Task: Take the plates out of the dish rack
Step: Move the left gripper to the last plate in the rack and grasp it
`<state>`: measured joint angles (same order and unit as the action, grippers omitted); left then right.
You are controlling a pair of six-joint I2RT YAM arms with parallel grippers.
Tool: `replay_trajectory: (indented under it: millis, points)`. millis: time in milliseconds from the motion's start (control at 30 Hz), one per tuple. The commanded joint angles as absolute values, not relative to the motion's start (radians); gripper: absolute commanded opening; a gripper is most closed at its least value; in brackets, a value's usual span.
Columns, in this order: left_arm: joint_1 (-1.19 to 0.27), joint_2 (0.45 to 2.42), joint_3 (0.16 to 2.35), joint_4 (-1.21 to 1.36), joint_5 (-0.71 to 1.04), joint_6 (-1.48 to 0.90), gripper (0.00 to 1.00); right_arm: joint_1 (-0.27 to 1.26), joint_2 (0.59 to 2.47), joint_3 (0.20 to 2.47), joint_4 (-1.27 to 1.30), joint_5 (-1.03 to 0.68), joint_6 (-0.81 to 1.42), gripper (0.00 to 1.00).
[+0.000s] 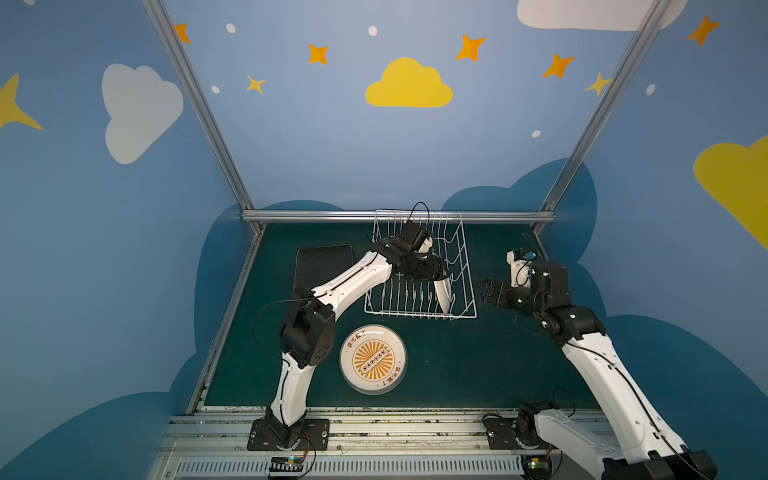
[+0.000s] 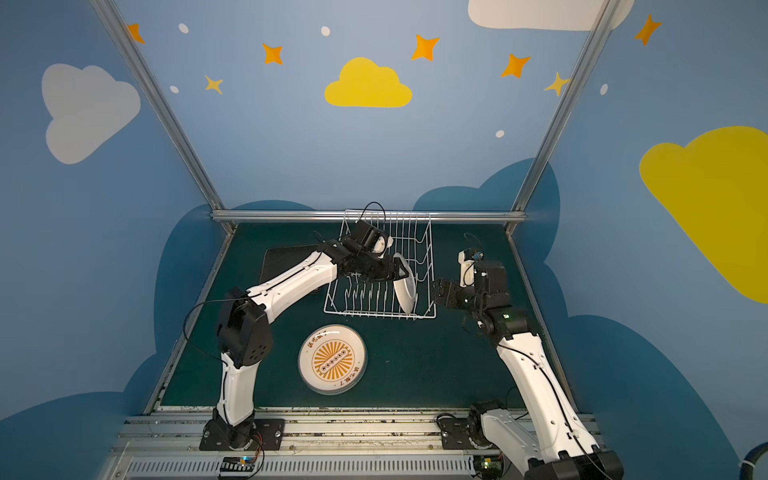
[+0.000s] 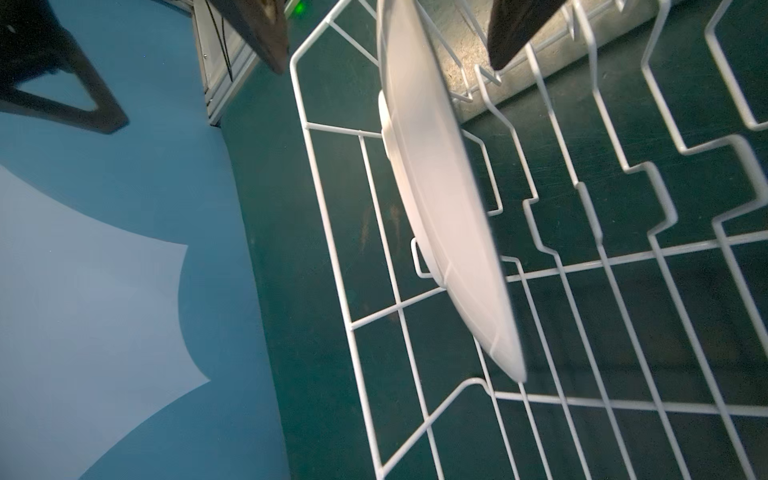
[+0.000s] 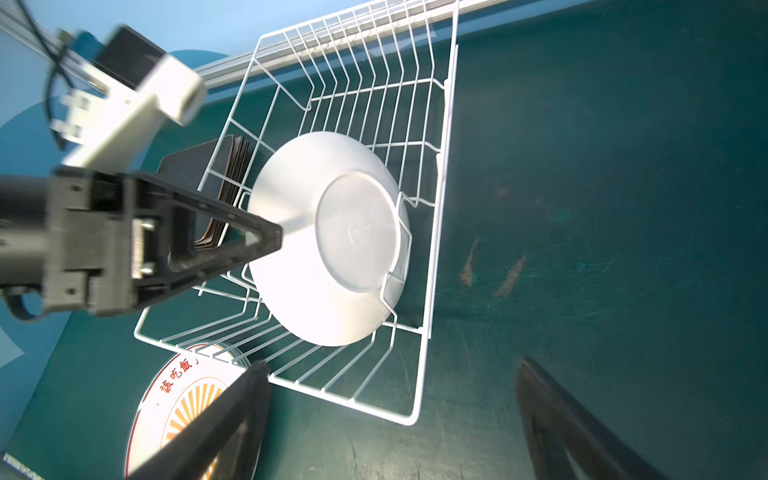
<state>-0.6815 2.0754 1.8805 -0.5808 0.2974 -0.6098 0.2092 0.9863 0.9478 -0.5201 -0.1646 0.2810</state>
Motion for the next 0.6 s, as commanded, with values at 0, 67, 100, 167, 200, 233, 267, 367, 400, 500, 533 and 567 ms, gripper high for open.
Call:
replay_trajectory:
  millis: [0, 67, 100, 167, 200, 233, 267, 367, 400, 500, 533, 567]
  points:
    - [-0.689, 2.094, 1.917, -0.626, 0.274, -0.608, 0.70, 0.199, 0.965, 0.939, -0.496, -0.158, 0.291, 0.91]
    - [-0.692, 2.103, 1.928, -0.631, 0.256, -0.602, 0.64, 0.197, 0.966, 0.940, -0.495, -0.158, 0.295, 0.91]
    - [-0.693, 2.109, 1.933, -0.634, 0.246, -0.598, 0.61, 0.196, 0.967, 0.942, -0.495, -0.158, 0.298, 0.91]
    - [-0.693, 2.120, 1.947, -0.642, 0.240, -0.590, 0.55, 0.196, 0.971, 0.943, -0.492, -0.158, 0.305, 0.91]
    - [-0.695, 2.127, 1.954, -0.647, 0.240, -0.588, 0.50, 0.196, 0.972, 0.946, -0.491, -0.159, 0.307, 0.91]
    - [-0.695, 2.133, 1.959, -0.649, 0.242, -0.588, 0.46, 0.195, 0.975, 0.948, -0.489, -0.160, 0.308, 0.91]
    - [-0.695, 2.138, 1.963, -0.650, 0.241, -0.589, 0.44, 0.194, 0.976, 0.950, -0.488, -0.161, 0.310, 0.91]
    - [-0.696, 2.146, 1.962, -0.636, 0.211, -0.598, 0.43, 0.195, 0.977, 0.951, -0.485, -0.159, 0.314, 0.91]
    - [-0.696, 2.150, 1.964, -0.630, 0.210, -0.601, 0.42, 0.193, 0.977, 0.951, -0.482, -0.161, 0.315, 0.92]
    - [-0.696, 2.166, 1.978, -0.629, 0.203, -0.607, 0.41, 0.193, 0.979, 0.953, -0.476, -0.163, 0.319, 0.91]
    - [-0.697, 2.172, 1.986, -0.634, 0.199, -0.609, 0.41, 0.193, 0.980, 0.955, -0.477, -0.164, 0.319, 0.91]
    - [-0.697, 2.176, 1.989, -0.637, 0.198, -0.611, 0.41, 0.193, 0.983, 0.957, -0.477, -0.164, 0.319, 0.91]
